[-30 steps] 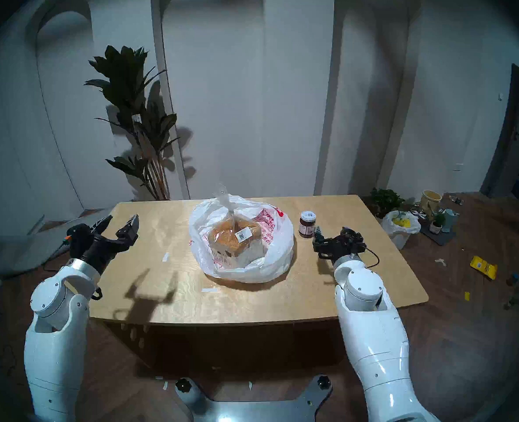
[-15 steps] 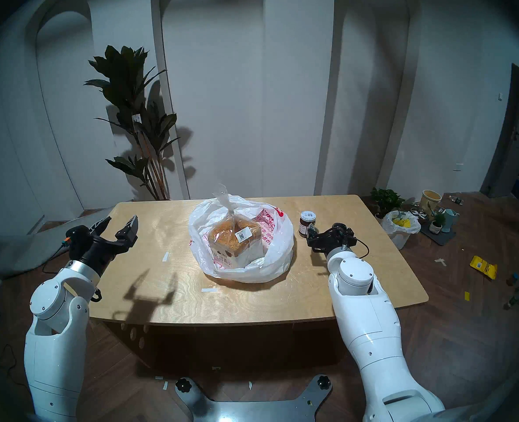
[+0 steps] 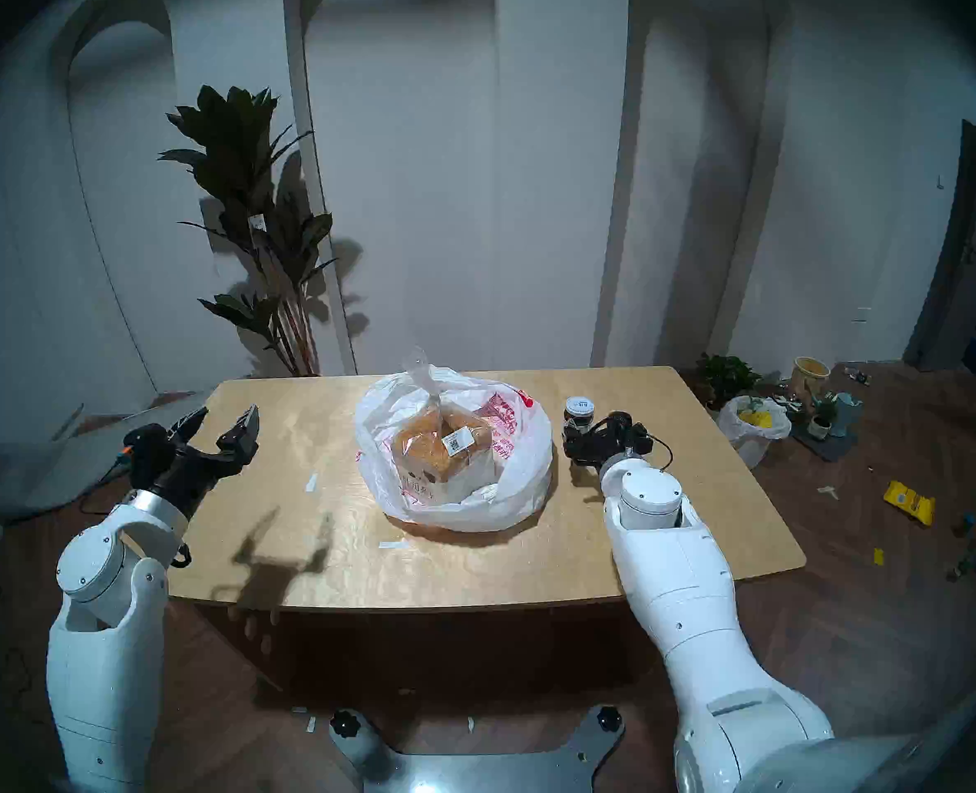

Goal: Bag the groceries: heavy items first, fragile items on top

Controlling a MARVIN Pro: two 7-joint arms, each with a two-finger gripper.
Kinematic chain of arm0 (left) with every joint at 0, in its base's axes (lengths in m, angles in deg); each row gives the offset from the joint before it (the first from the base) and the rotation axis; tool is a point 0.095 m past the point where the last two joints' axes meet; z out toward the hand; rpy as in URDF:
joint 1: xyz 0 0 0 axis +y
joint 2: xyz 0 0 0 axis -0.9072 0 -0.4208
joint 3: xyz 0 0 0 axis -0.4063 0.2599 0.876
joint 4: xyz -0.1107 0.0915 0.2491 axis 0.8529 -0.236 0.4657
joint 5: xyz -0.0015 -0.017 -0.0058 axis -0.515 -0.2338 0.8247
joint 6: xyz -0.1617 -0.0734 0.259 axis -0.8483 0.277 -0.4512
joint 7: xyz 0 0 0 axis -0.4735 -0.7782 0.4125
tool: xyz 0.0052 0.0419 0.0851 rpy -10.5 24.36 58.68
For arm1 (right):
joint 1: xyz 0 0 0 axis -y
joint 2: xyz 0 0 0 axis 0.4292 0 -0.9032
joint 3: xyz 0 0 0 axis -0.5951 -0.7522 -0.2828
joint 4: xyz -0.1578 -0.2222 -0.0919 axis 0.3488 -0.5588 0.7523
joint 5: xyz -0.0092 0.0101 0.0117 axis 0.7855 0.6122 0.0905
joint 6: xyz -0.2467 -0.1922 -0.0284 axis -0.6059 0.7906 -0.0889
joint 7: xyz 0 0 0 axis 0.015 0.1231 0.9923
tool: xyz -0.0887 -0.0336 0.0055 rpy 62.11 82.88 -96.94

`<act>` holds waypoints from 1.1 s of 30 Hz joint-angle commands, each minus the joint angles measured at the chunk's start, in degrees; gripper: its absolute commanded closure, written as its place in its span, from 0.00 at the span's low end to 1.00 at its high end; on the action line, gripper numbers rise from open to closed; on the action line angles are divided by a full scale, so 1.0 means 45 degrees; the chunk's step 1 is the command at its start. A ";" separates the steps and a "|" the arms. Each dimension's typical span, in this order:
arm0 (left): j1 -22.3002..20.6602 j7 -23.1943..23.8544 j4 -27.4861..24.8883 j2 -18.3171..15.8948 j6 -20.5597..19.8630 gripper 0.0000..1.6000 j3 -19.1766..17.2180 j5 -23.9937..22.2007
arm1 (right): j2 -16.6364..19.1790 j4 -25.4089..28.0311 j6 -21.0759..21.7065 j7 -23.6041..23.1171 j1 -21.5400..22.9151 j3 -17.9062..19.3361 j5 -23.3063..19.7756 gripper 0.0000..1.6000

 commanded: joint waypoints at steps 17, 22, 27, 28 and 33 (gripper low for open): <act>-0.0132 0.0030 -0.0300 0.0071 0.0018 0.00 -0.0051 0.0082 | -0.0497 -0.3357 -0.0064 -0.0031 0.3418 -0.0247 0.0431 0.00; -0.0134 0.0033 -0.0301 0.0088 0.0016 0.00 -0.0057 0.0086 | -0.0634 -0.4239 -0.0082 0.0009 0.4019 -0.0320 0.0549 0.00; -0.0136 0.0035 -0.0308 0.0099 0.0012 0.00 -0.0063 0.0087 | -0.0761 -0.4976 -0.0119 0.0075 0.4533 -0.0397 0.0652 0.00; -0.0136 0.0036 -0.0311 0.0102 0.0011 0.00 -0.0064 0.0087 | -0.0794 -0.5210 -0.0147 0.0096 0.4676 -0.0414 0.0680 0.00; -0.0134 0.0039 -0.0336 0.0108 -0.0001 0.00 -0.0071 0.0084 | -0.0893 -0.6216 -0.0300 0.0149 0.5276 -0.0474 0.0749 1.00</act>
